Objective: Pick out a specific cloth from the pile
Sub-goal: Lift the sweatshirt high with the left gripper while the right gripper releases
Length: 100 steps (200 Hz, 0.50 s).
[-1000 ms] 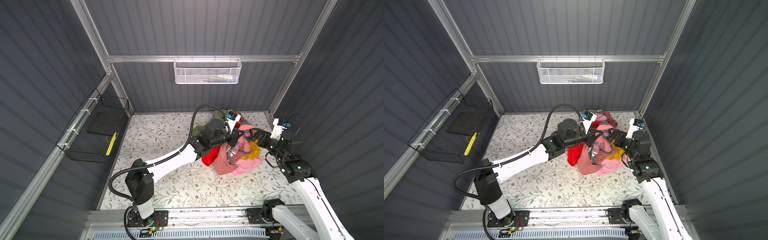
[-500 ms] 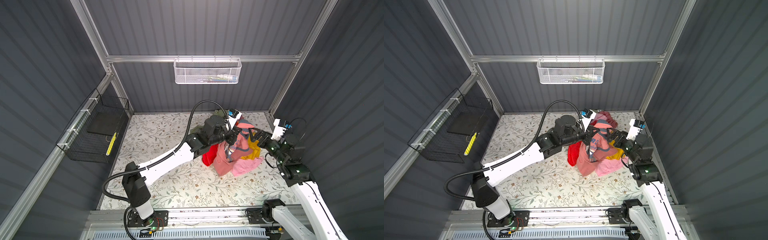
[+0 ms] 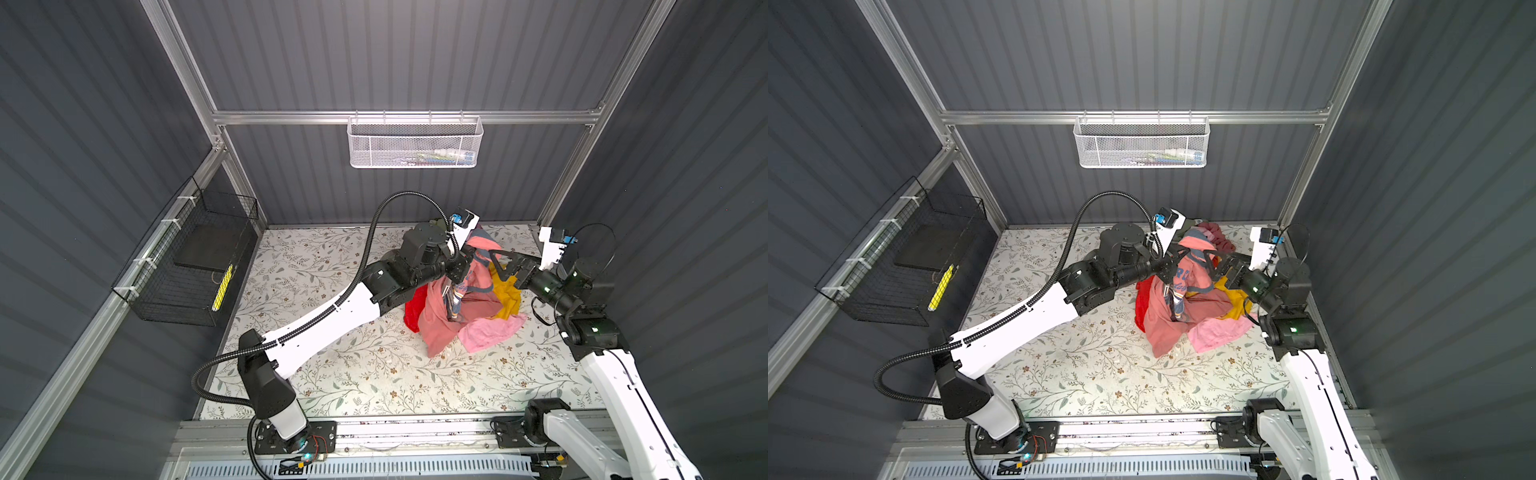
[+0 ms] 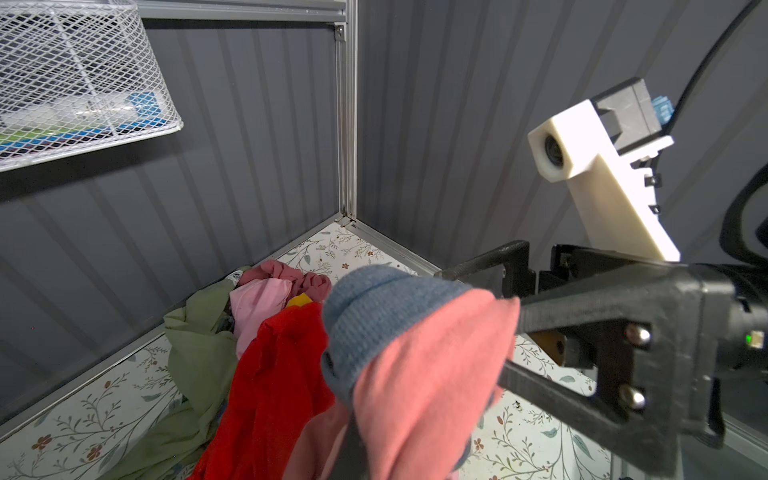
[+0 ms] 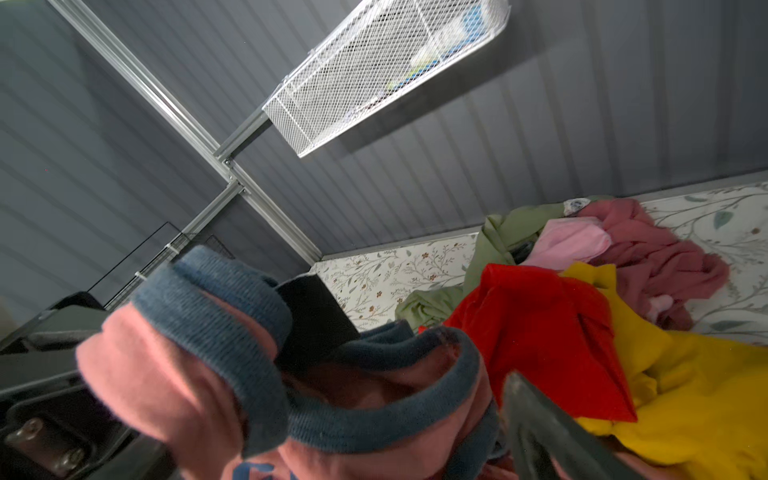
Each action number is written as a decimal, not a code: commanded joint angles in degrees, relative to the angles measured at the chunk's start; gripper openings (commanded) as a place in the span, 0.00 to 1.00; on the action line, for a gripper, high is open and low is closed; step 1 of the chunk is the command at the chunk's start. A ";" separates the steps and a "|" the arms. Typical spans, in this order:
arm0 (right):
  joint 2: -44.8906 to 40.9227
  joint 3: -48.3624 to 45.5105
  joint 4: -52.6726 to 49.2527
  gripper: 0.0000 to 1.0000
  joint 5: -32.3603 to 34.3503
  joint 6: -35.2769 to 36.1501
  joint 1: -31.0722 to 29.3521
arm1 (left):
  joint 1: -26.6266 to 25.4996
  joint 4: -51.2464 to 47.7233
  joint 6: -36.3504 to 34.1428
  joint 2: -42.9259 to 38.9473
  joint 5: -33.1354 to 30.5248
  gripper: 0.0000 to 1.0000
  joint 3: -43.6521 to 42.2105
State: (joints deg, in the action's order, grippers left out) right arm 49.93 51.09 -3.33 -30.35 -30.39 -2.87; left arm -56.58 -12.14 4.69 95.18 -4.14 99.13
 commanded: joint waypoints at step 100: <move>-0.44 2.75 -5.16 0.99 -7.63 1.75 -0.13 | 3.94 -1.33 1.80 2.78 -7.87 0.00 6.47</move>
State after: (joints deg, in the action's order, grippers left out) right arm 50.41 52.53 -6.44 -39.03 -30.57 -2.76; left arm -53.45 -14.76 5.58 99.18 -10.55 105.47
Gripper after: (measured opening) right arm 0.991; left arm 0.091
